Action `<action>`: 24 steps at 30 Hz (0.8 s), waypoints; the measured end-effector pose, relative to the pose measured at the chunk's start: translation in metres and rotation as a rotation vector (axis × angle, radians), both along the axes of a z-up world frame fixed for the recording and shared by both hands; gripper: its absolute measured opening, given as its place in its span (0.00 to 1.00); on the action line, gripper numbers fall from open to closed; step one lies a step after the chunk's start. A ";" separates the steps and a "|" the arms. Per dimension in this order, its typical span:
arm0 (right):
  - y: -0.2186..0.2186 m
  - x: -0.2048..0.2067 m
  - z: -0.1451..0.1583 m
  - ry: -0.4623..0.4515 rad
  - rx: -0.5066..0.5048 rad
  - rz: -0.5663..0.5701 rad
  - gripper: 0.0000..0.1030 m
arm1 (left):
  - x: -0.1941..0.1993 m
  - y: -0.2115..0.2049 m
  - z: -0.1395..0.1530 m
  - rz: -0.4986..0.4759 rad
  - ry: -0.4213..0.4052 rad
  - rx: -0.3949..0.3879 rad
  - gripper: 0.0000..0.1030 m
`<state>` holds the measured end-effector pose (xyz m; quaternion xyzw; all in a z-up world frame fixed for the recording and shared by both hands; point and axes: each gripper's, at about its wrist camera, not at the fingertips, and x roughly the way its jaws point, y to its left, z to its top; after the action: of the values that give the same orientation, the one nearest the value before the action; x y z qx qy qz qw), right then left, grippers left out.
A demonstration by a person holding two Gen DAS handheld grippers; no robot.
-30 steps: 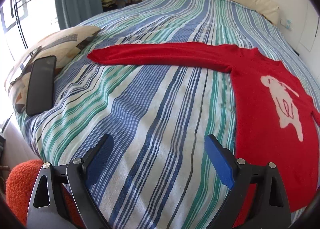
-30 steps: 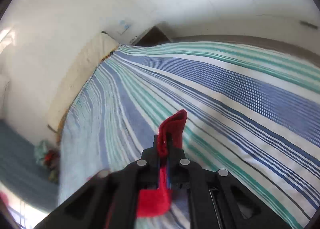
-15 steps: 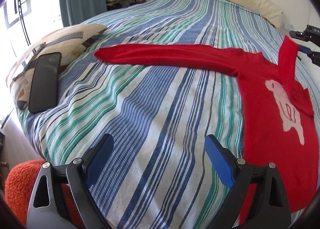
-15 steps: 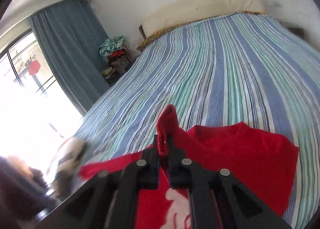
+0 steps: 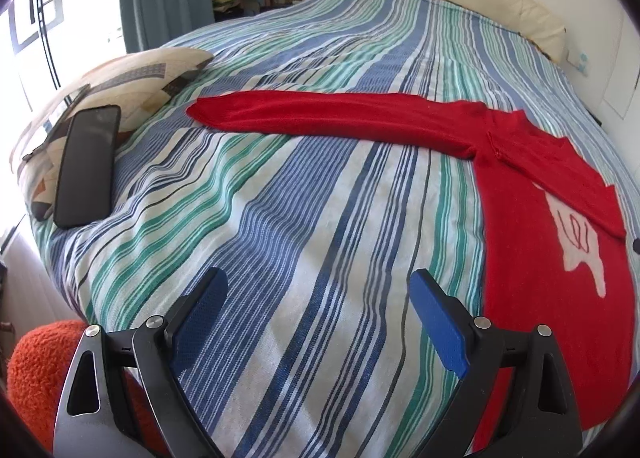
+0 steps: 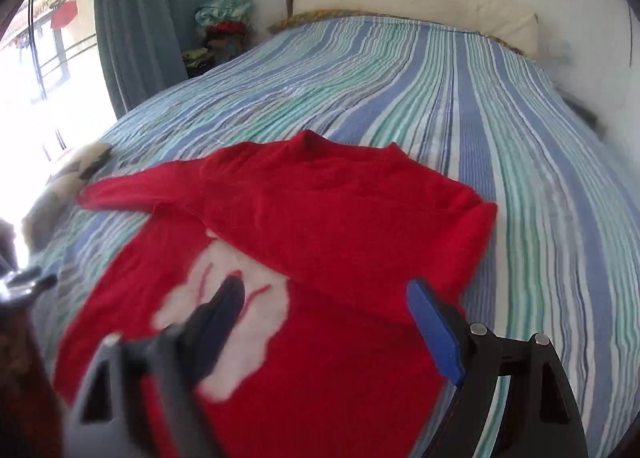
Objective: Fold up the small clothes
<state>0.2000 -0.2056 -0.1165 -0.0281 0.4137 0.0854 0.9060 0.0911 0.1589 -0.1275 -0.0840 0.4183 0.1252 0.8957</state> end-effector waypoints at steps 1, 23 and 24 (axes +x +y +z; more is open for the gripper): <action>-0.011 -0.006 -0.007 0.031 -0.055 0.009 0.81 | 0.001 0.000 -0.002 0.004 0.006 -0.007 0.91; -0.102 0.008 -0.019 0.078 -0.166 -0.187 0.68 | 0.003 -0.006 -0.009 -0.020 0.045 0.045 0.91; -0.101 0.011 -0.010 0.075 -0.106 -0.160 0.68 | 0.004 -0.006 -0.009 -0.019 0.045 0.048 0.91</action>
<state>0.2109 -0.3066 -0.1260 -0.0396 0.4523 -0.0080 0.8909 0.0949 0.1527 -0.1364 -0.0558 0.4361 0.1287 0.8889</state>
